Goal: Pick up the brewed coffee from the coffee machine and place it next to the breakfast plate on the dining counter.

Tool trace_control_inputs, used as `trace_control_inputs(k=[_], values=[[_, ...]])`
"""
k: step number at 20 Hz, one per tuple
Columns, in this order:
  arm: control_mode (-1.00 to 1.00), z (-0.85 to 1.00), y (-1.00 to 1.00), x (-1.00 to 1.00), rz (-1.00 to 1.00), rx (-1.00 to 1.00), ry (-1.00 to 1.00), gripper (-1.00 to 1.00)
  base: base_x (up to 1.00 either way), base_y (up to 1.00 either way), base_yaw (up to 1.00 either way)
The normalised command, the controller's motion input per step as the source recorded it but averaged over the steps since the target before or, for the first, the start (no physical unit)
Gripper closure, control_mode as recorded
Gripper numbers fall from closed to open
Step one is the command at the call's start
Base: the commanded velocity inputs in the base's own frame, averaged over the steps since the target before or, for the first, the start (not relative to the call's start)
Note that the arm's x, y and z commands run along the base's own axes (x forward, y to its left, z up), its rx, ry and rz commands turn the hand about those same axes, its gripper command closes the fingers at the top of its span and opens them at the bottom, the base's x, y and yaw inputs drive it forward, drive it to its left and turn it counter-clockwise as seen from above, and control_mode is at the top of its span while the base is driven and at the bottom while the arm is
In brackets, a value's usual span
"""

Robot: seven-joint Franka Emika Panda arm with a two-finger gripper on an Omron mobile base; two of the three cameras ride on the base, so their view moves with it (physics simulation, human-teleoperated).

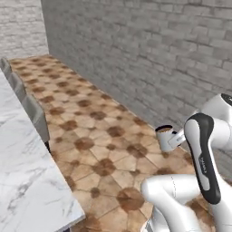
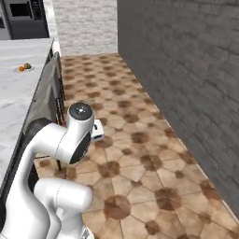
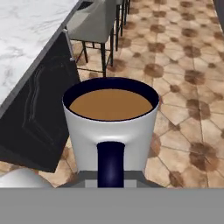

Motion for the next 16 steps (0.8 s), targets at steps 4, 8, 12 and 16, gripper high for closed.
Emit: trace_control_inputs(k=[4, 8, 12, 16], values=[[1.0, 0.0, 0.0, 0.0, 0.0, 0.0, 0.0, 1.0, 1.0, -0.34, 0.54], [1.0, 0.0, 0.0, 0.0, 0.0, 0.0, 0.0, 1.0, 0.98, -0.39, 0.53], [1.0, 0.0, 0.0, 0.0, 0.0, 0.0, 0.0, 1.0, 0.81, -0.53, 0.5], [1.0, 0.0, 0.0, 0.0, 0.0, 0.0, 0.0, 1.0, 0.75, -0.68, 0.48]])
